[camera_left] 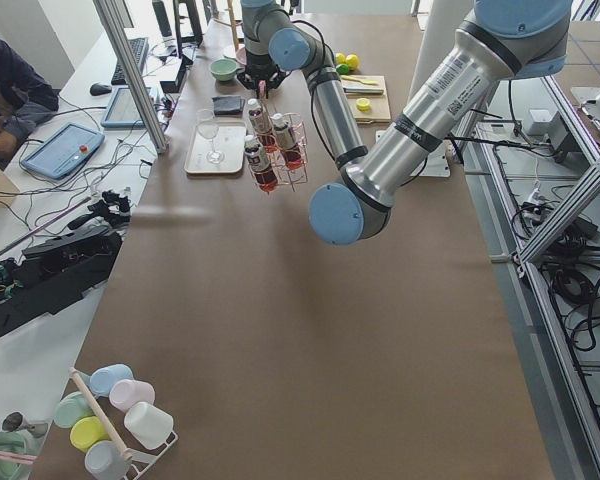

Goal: Take tea from basket to plate

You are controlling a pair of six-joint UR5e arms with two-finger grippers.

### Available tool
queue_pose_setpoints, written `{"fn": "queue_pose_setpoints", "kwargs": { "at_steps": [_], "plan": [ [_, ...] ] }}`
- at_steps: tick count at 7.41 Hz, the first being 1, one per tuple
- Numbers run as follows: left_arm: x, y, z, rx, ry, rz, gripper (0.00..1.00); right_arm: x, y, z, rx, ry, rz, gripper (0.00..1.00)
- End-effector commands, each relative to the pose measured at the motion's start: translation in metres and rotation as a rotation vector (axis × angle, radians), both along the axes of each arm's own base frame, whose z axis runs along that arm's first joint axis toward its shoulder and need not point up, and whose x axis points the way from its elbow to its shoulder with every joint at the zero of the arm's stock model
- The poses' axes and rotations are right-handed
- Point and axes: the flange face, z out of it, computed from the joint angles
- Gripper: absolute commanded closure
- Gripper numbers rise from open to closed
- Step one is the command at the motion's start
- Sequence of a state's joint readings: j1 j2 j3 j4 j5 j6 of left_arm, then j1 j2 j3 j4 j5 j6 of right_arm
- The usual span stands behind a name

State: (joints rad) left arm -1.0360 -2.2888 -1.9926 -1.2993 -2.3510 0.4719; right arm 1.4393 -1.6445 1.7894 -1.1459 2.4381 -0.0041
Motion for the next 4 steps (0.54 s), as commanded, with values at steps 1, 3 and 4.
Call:
{"fn": "queue_pose_setpoints", "kwargs": {
  "at_steps": [1,3,4],
  "plan": [
    [0.048,0.026,-0.036,0.054,0.006,0.039,1.00,-0.054,-0.018,-0.081,0.216,-0.142,-0.113,0.00],
    [0.076,0.040,-0.060,0.061,0.011,0.031,1.00,-0.106,-0.024,-0.140,0.288,-0.246,-0.133,0.00],
    [0.085,0.049,-0.072,0.077,0.023,0.052,1.00,-0.129,-0.017,-0.154,0.330,-0.290,-0.102,0.00]
  ]
}}
